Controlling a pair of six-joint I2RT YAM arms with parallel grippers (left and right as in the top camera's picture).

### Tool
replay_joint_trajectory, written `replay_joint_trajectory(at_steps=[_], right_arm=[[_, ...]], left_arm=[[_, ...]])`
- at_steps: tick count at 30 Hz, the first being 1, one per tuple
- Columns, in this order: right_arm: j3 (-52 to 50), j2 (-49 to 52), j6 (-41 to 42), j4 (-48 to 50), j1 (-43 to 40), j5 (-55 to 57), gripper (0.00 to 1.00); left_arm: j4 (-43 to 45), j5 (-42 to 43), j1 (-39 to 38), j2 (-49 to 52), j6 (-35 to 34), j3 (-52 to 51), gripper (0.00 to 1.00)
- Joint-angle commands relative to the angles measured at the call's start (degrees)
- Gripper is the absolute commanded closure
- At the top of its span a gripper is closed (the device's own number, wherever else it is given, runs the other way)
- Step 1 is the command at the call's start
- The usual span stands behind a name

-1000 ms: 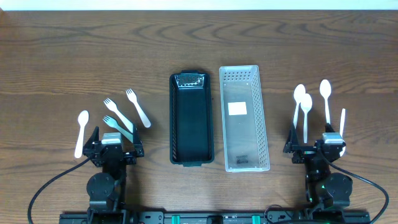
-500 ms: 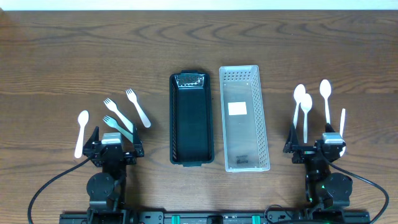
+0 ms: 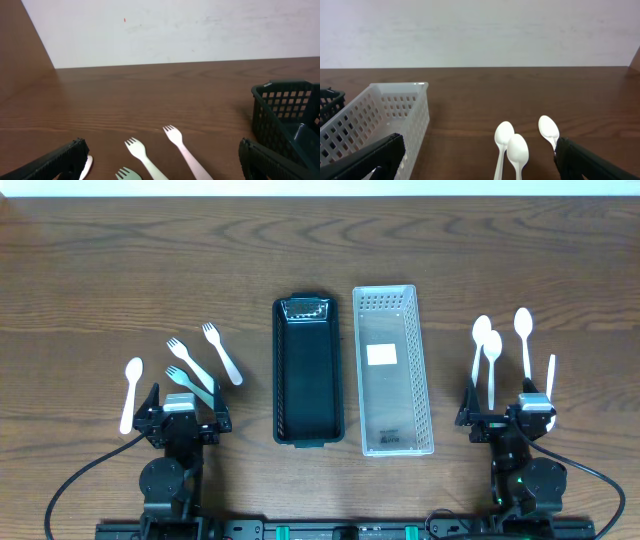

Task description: Pack container

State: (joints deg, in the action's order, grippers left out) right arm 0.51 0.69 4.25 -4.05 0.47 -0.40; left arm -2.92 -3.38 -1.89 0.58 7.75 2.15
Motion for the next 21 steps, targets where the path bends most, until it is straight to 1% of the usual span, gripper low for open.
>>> replay_joint_trajectory(at_steps=[1, 11, 13, 15, 19, 21], right_arm=[[-0.2, -0.42, -0.46, -0.22, 0.46, 0.13, 0.01], [-0.2, -0.42, -0.42, -0.22, 0.46, 0.11, 0.01], [-0.2, -0.28, 0.74, -0.24, 0.46, 0.07, 0.01], [-0.2, 0.35, 2.99, -0.24, 0.46, -0.02, 0.01], [0.76, 2.75, 5.38, -0.28, 0.46, -3.04, 0.01], [3.02, 4.83, 5.38, -1.18, 0.46, -3.52, 0.01]], left_arm=[[-0.85, -0.09, 0.11, -0.24, 0.57, -1.92, 0.02], [-0.85, -0.09, 0.11, -0.24, 0.57, -1.92, 0.02], [-0.85, -0.07, 0.11, -0.24, 0.46, -1.92, 0.02], [-0.85, -0.11, 0.11, -0.24, -3.43, -1.92, 0.02], [-1.6, -0.09, 0.11, 1.05, -15.56, -1.09, 0.02], [-2.91, -0.07, 0.09, 2.78, -17.79, 1.14, 0.02]])
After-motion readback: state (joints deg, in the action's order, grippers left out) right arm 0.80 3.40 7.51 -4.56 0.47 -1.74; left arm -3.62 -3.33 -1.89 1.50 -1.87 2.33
